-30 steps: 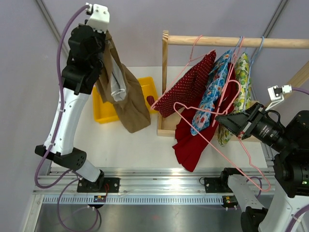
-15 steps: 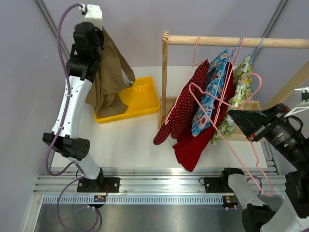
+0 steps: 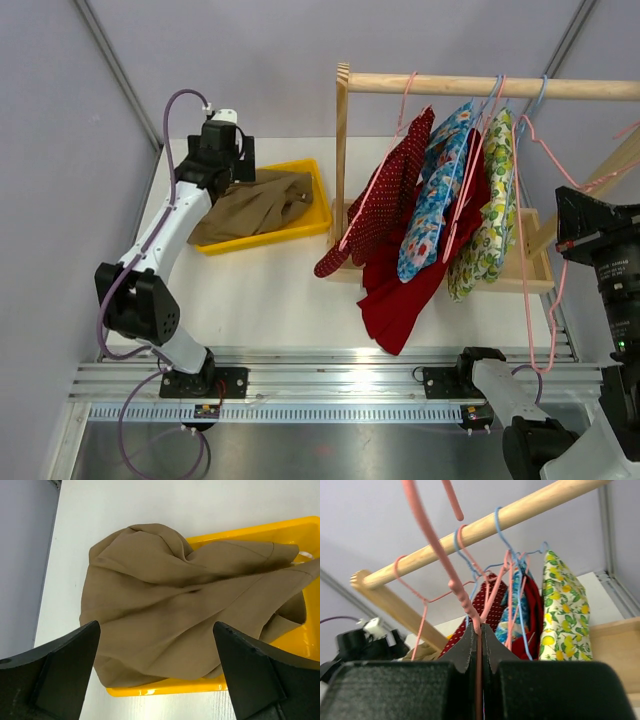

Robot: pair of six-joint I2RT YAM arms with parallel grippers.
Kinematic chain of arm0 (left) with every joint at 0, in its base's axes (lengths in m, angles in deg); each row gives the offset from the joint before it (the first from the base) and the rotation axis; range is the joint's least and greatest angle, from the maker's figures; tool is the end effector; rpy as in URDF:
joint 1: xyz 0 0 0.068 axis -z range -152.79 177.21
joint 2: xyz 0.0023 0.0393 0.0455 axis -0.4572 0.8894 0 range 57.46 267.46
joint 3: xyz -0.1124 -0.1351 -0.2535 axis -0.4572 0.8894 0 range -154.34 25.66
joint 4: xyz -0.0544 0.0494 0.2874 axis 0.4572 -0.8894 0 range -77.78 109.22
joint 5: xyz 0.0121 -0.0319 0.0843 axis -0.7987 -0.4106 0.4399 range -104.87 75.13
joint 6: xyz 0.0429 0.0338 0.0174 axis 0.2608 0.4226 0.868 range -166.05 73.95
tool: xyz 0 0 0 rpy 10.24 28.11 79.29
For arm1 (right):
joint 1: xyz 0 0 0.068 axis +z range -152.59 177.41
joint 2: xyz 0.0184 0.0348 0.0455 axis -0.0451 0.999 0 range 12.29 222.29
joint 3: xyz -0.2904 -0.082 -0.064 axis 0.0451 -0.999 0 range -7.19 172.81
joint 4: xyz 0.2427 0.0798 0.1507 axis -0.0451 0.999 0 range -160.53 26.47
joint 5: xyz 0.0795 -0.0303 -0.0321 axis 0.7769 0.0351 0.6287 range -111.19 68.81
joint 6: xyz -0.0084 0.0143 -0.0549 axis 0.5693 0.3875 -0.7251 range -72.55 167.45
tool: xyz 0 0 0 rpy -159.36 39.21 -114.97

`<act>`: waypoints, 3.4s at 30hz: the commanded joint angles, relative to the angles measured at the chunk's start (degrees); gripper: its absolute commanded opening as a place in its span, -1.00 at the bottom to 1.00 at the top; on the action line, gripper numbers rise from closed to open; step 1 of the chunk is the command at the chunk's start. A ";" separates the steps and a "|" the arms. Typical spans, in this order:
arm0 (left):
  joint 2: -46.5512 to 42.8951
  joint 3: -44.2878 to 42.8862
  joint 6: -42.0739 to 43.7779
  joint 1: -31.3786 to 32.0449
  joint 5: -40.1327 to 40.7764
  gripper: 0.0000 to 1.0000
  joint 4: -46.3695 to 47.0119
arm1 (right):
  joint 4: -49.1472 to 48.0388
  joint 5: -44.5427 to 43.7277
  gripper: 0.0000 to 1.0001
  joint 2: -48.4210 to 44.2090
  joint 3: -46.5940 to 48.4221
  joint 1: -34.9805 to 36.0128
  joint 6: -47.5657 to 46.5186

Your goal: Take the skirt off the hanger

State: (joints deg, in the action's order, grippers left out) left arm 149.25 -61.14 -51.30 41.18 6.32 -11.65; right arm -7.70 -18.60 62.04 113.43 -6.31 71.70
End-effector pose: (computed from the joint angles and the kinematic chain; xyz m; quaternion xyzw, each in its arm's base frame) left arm 0.3980 -0.0839 0.3838 -0.0168 0.8791 0.0867 0.4684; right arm -0.0249 0.0035 0.6453 0.1419 0.6403 0.1490 0.7401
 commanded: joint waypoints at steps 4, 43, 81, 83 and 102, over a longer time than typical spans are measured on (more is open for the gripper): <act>-12.15 5.94 -2.57 0.08 -0.80 0.98 2.04 | -5.17 -9.88 -1.00 4.64 0.31 0.39 -3.86; -18.22 10.34 -4.41 1.23 -8.01 0.98 5.12 | -18.69 -27.82 -1.00 5.52 -4.24 1.27 -18.44; -20.42 10.60 -4.15 1.23 -9.94 0.98 4.86 | -28.11 -15.66 -1.00 16.25 -22.09 -13.59 -18.37; -20.33 10.69 -4.15 1.23 -10.20 0.98 4.94 | -26.36 -18.84 -0.06 15.38 -20.70 -13.59 -16.69; -21.12 10.87 -4.06 1.23 -10.12 0.98 4.86 | -21.96 9.45 0.92 12.47 -9.08 -13.59 -8.35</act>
State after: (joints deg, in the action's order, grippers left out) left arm 130.12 -50.67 -55.11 42.21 -2.88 -9.36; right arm -31.02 -18.75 71.44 105.51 -19.71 60.42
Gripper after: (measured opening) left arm 0.987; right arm 0.968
